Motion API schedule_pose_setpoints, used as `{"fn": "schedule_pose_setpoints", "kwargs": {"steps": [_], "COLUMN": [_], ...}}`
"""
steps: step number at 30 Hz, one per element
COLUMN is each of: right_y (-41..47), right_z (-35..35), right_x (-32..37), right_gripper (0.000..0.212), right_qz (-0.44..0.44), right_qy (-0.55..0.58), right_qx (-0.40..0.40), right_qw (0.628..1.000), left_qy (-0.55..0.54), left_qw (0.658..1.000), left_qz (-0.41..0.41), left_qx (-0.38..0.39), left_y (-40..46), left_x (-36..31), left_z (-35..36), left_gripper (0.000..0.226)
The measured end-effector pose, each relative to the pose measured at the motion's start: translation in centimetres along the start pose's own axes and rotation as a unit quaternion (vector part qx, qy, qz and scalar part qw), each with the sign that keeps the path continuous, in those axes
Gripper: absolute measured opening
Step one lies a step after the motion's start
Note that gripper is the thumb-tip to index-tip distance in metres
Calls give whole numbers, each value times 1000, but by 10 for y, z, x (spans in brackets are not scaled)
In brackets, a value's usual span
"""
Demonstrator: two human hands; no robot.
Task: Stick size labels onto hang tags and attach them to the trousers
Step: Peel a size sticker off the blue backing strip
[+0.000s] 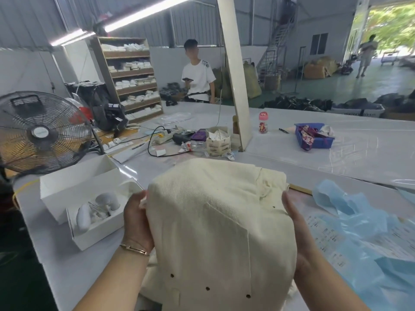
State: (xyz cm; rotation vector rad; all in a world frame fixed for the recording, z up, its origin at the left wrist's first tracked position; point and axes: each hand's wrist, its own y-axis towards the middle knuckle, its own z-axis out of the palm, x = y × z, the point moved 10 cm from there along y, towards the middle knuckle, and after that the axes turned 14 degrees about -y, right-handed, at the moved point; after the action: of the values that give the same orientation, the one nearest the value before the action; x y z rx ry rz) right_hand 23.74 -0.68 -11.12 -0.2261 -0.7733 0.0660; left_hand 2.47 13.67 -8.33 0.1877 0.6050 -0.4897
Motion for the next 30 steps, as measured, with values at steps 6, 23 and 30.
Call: {"fn": "schedule_pose_setpoints", "kwargs": {"steps": [6,23,30], "right_y": [-6,-83,-161], "right_z": [-5,3,27], "right_x": [19,98,143], "right_gripper": [22,77,56], "right_qz": [-51,-221,-243], "right_qy": [-138,-46,-97], "right_qx": [-47,-34,8], "right_qw": [988,974,965], "left_qy": [23,140,220], "left_qw": [988,990,975], "left_qz": [-136,15,-30], "left_qx": [-75,-1,26], "left_y": [-4,-6,-50], "left_x": [36,-13,17], "left_z": [-21,122,204], "left_gripper": [92,58,18]}}
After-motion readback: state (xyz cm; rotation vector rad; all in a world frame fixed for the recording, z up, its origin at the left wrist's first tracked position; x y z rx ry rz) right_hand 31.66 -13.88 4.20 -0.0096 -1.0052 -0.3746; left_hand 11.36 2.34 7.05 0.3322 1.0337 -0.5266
